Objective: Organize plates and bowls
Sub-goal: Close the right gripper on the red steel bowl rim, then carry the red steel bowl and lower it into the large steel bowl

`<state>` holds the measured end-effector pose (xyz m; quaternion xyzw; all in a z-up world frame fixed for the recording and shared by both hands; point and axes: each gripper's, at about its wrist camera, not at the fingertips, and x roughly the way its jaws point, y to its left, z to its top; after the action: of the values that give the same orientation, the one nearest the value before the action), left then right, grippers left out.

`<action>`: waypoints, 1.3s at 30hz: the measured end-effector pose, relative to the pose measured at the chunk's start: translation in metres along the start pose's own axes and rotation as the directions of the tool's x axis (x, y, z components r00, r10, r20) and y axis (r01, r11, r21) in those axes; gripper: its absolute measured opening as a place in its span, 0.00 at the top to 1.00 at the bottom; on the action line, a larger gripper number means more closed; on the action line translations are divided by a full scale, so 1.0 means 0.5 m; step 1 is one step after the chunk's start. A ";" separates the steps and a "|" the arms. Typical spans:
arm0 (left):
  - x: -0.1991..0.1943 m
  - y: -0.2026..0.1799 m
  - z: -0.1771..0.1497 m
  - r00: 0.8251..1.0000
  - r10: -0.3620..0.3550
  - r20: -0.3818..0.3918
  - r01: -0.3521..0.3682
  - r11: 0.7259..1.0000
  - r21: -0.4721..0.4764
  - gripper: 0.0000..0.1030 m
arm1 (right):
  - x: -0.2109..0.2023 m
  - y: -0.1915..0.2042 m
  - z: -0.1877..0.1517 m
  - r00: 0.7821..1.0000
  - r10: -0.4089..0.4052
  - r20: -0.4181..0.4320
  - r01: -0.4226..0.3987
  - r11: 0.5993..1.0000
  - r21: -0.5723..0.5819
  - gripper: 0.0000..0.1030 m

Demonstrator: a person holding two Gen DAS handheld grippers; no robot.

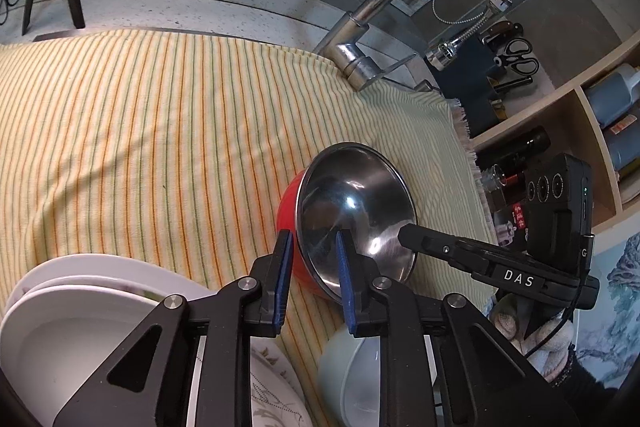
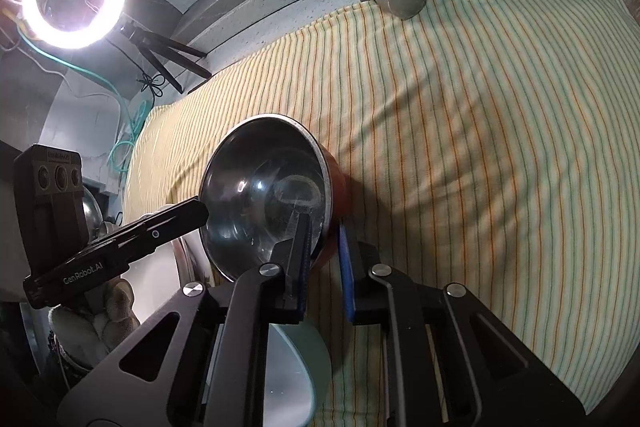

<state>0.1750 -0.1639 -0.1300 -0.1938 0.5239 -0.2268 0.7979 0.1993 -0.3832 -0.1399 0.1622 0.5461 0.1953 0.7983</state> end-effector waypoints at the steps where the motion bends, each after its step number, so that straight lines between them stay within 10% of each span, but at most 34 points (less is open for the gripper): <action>1: 0.001 -0.001 0.000 1.000 0.001 0.000 -0.001 1.000 0.003 0.82 | 0.000 0.001 0.000 1.000 -0.003 0.002 0.003 1.000 -0.002 0.87; 39: -0.194 0.025 -0.022 0.985 -0.014 0.173 0.008 0.999 0.034 0.82 | -0.057 0.180 -0.003 0.996 0.045 0.081 -0.037 0.994 -0.105 0.87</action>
<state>0.1330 -0.0996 -0.0685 -0.2026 0.4476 -0.2223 0.8421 0.1762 -0.3186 -0.0748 0.1400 0.4979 0.2327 0.8236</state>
